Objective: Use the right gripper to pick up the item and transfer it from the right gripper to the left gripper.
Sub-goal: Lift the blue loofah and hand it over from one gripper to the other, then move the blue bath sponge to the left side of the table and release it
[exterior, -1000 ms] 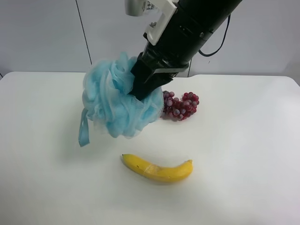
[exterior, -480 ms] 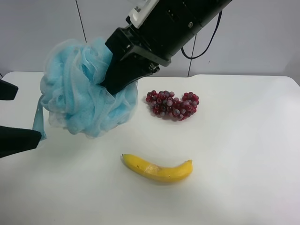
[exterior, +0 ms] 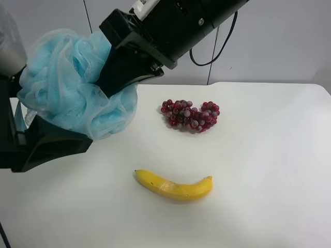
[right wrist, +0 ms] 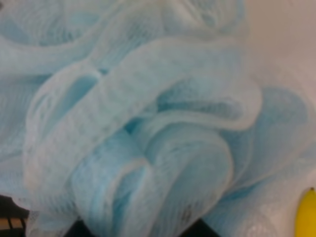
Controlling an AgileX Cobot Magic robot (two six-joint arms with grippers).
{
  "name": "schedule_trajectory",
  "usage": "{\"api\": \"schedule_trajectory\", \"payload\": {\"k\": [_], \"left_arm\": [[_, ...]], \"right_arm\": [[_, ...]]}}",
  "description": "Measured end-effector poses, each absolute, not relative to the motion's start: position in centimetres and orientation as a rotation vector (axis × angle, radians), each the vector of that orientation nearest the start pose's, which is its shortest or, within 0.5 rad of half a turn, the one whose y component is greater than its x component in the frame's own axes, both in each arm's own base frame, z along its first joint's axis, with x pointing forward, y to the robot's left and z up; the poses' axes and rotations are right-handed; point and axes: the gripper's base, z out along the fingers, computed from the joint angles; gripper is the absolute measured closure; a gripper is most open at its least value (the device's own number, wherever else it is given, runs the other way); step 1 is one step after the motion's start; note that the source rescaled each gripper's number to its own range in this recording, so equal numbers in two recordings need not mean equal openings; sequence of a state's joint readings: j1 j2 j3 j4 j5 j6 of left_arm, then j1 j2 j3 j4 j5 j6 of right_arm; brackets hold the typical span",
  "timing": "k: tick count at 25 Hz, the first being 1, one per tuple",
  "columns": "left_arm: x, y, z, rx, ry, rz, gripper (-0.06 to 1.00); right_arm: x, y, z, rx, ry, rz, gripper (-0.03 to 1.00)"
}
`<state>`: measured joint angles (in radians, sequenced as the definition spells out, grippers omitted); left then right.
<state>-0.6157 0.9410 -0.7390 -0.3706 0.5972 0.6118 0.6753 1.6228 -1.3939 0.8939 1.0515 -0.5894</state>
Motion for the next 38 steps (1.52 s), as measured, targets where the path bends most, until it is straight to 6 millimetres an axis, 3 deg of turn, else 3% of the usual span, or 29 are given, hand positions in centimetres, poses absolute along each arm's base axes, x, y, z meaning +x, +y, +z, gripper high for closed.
{"api": "schedule_trajectory", "payload": {"k": [7, 9, 13, 14, 15, 19, 21, 23, 24, 26, 29, 33, 38], "left_arm": [[15.7, -13.3, 30.5, 1.099, 2.006, -0.390, -0.02], [15.9, -13.4, 30.4, 1.094, 2.005, -0.387, 0.12], [15.9, -13.4, 30.3, 1.098, 2.005, -0.381, 0.75], [15.9, -13.4, 30.3, 1.102, 2.006, -0.378, 0.86], [15.9, -13.4, 30.3, 1.104, 2.007, -0.377, 0.90], [16.0, -13.4, 30.2, 1.105, 2.008, -0.376, 0.90], [16.0, -13.4, 30.2, 1.105, 2.007, -0.375, 0.90], [16.0, -13.4, 30.2, 1.104, 2.007, -0.375, 0.90], [16.0, -13.4, 30.2, 1.104, 2.007, -0.375, 0.90], [16.0, -13.4, 30.3, 1.103, 2.006, -0.376, 0.90], [16.0, -13.4, 30.3, 1.101, 2.007, -0.379, 0.90], [16.0, -13.4, 30.3, 1.098, 2.007, -0.382, 0.90], [16.0, -13.4, 30.3, 1.094, 2.004, -0.382, 0.90]], "right_arm": [[23.3, 26.5, 32.9, -1.161, 2.295, 1.189, 0.97], [23.4, 26.5, 32.9, -1.153, 2.292, 1.183, 0.97], [23.4, 26.5, 32.9, -1.152, 2.291, 1.180, 0.97], [23.4, 26.5, 32.8, -1.153, 2.291, 1.176, 0.97], [23.4, 26.5, 32.8, -1.152, 2.291, 1.176, 0.97], [23.4, 26.5, 32.8, -1.153, 2.291, 1.173, 0.92], [23.4, 26.5, 32.8, -1.153, 2.291, 1.176, 0.72], [23.4, 26.5, 32.8, -1.154, 2.292, 1.178, 0.35], [23.4, 26.5, 32.8, -1.154, 2.292, 1.178, 0.21], [23.4, 26.4, 32.8, -1.164, 2.294, 1.162, 0.06], [23.4, 26.3, 32.6, -1.188, 2.303, 1.144, -0.01], [22.8, 25.6, 33.0, -1.262, 2.308, 1.081, -0.03], [21.2, 23.5, 35.0, -1.323, 2.332, 0.933, -0.03]]}}
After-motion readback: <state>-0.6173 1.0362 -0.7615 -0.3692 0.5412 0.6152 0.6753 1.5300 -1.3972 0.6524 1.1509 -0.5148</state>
